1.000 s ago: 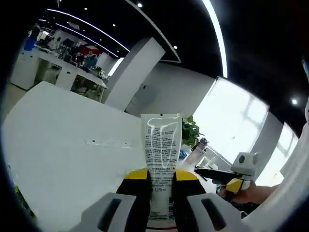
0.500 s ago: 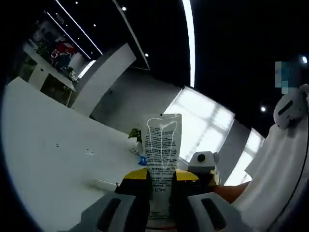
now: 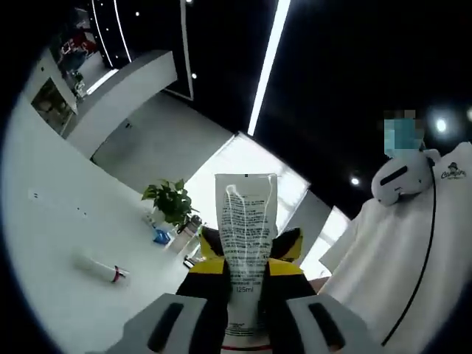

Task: Arrange the skincare products in the storage area until every visible bottle or jar stands upright without overlapping.

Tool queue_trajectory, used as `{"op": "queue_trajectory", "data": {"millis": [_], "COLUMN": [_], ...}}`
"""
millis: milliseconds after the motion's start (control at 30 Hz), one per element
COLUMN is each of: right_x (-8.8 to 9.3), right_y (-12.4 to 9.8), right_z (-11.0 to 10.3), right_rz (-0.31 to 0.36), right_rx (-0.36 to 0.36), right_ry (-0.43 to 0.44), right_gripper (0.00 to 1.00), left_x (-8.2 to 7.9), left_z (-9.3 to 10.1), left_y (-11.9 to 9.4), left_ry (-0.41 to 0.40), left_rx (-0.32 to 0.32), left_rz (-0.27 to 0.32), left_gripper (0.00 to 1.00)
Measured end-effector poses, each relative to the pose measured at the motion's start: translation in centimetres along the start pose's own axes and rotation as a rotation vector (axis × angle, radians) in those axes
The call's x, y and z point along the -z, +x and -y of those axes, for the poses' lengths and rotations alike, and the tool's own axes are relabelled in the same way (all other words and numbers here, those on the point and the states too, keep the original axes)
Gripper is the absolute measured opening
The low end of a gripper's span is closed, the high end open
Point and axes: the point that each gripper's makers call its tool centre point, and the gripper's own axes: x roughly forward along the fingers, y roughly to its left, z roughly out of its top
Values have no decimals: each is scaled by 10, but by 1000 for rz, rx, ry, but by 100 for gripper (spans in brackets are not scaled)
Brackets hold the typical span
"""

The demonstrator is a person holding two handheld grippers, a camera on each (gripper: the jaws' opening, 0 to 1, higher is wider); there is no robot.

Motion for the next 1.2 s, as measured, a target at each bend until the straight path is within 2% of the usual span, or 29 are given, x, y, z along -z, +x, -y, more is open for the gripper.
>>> {"op": "queue_trajectory", "data": {"millis": [100,233,333,500,700,867,1033,1200], "right_x": [6,9,15,22,30,37,52,63], "right_y": [2,3,1,1,2,0,-3,-6], "right_z": [-6,-8,-4,2,7,23,39,45], "right_rz": [-27,-46,-81,-100,-132,-151,-219,-240], "right_rx": [-24,-12,17,48,76,145,214,235], "right_ry": [-13,-27,-41,-40,-73,-115,-180,-174], "right_gripper": [31,30,28,24,21,20,20,20], "left_x": [3,4,8,12,18,22,36,49], "left_z": [6,8,6,-1,-10,-25,-43,-48], "left_y": [4,2,0,-5,-11,-17,-27,-33], "left_ry": [-10,-9,-14,-4,-8,-4,15,34], "left_rx": [31,41,36,5,-49,-130,-242,-298], "left_rz": [-7,-14,-28,-29,-44,-54,-107,-140], "left_gripper": [15,15,16,17,21,25,28,28]}}
